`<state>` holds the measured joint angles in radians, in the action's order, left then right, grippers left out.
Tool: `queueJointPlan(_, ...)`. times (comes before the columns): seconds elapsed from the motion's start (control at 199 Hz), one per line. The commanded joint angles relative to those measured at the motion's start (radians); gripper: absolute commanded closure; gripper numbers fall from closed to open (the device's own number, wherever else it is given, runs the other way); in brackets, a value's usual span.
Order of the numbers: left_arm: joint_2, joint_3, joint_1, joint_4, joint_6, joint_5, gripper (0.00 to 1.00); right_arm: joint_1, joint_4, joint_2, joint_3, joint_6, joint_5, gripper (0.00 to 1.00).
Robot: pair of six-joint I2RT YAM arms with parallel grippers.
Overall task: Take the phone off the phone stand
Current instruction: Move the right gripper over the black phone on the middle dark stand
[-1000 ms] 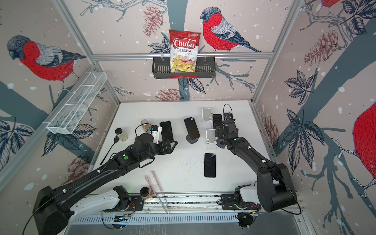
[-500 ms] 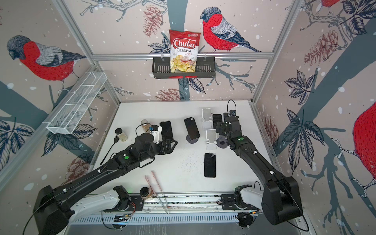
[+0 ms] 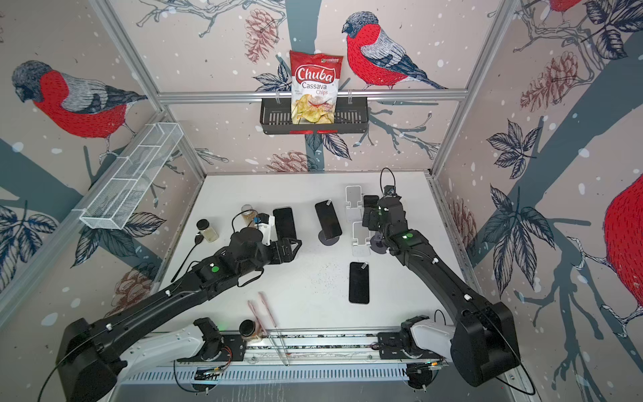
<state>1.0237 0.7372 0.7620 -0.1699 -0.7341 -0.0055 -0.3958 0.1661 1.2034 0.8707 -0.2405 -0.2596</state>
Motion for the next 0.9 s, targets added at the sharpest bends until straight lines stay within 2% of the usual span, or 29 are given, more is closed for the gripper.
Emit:
queueJointPlan(0.0, -0.01, 0.008, -0.003, 0.0, -0.009, -0.035, 0.04, -0.02, 0.005, 0.01, 0.025, 0.007, -0.018, 0.07)
queueJointPlan(0.501, -0.022, -0.01, -0.009, -0.002, -0.019, -0.111, 0.04, -0.133, 0.014, 0.117, 0.12, 0.019, -0.02, 0.07)
queueJointPlan(0.898, -0.049, -0.039, -0.082, -0.006, -0.019, -0.076, 0.04, -0.201, 0.016, 0.234, 0.212, 0.038, -0.006, 0.07)
